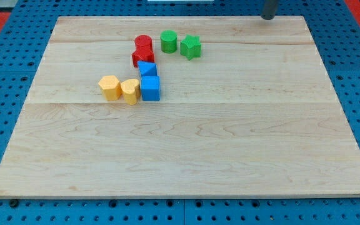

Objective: Push the green blocks towards bottom

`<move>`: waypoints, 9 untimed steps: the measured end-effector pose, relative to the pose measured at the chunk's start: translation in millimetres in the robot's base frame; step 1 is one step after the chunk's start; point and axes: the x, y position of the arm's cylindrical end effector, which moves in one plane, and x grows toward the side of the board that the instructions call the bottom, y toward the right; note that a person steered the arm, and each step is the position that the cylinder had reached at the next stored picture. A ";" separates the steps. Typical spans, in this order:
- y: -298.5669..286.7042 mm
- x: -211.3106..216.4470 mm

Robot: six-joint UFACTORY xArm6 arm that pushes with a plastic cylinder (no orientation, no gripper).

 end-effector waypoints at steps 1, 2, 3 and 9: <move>-60.0 4.0; -133.8 13.0; -171.0 23.2; -47.3 104.1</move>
